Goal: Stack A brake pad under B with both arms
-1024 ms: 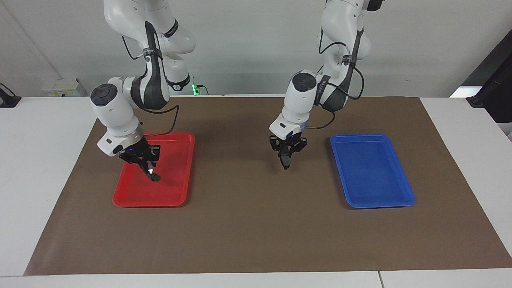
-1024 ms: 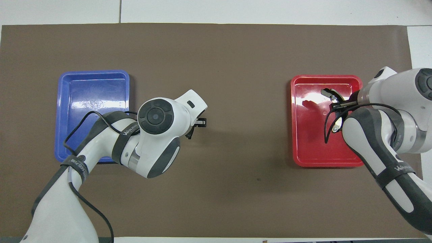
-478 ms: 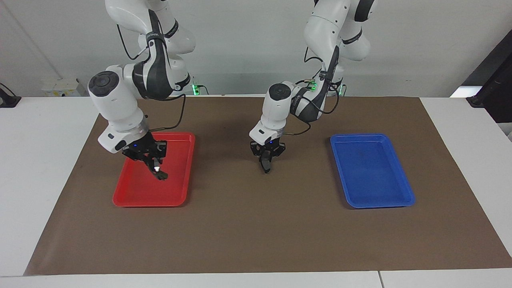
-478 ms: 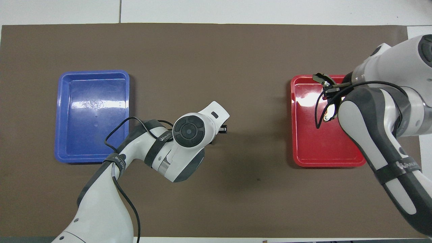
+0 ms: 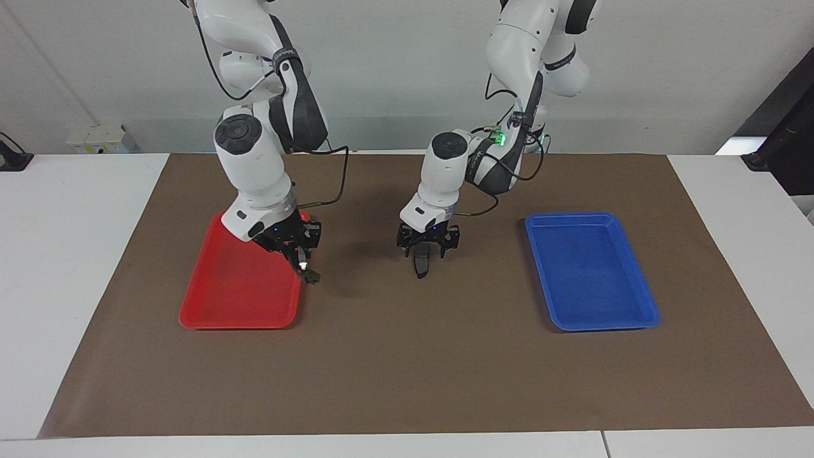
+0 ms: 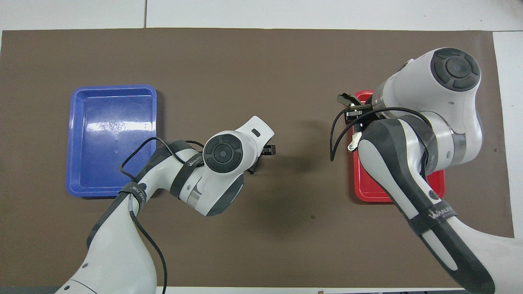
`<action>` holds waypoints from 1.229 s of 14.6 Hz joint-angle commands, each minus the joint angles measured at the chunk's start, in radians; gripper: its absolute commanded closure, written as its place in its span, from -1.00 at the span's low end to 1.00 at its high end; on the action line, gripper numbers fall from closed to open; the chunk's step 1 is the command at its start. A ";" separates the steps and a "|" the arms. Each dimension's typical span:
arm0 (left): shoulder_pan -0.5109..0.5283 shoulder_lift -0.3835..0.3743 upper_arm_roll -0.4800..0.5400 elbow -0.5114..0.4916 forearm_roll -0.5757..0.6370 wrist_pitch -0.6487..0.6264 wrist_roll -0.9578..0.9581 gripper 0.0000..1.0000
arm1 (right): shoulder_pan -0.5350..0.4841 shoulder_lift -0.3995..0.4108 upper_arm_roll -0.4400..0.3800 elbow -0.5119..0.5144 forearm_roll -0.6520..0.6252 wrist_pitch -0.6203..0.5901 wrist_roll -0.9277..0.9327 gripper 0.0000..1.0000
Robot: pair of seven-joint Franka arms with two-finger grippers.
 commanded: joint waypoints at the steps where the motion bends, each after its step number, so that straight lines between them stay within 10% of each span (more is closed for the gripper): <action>1: 0.077 -0.094 0.002 -0.006 0.005 -0.096 0.026 -0.99 | 0.054 0.011 0.005 0.011 0.008 0.032 0.129 1.00; 10: 0.468 -0.294 0.006 0.122 0.005 -0.608 0.640 -0.99 | 0.332 0.194 0.002 0.068 -0.026 0.173 0.550 1.00; 18: 0.693 -0.310 0.008 0.354 0.008 -0.911 0.897 -0.99 | 0.400 0.249 0.002 0.059 -0.046 0.261 0.606 1.00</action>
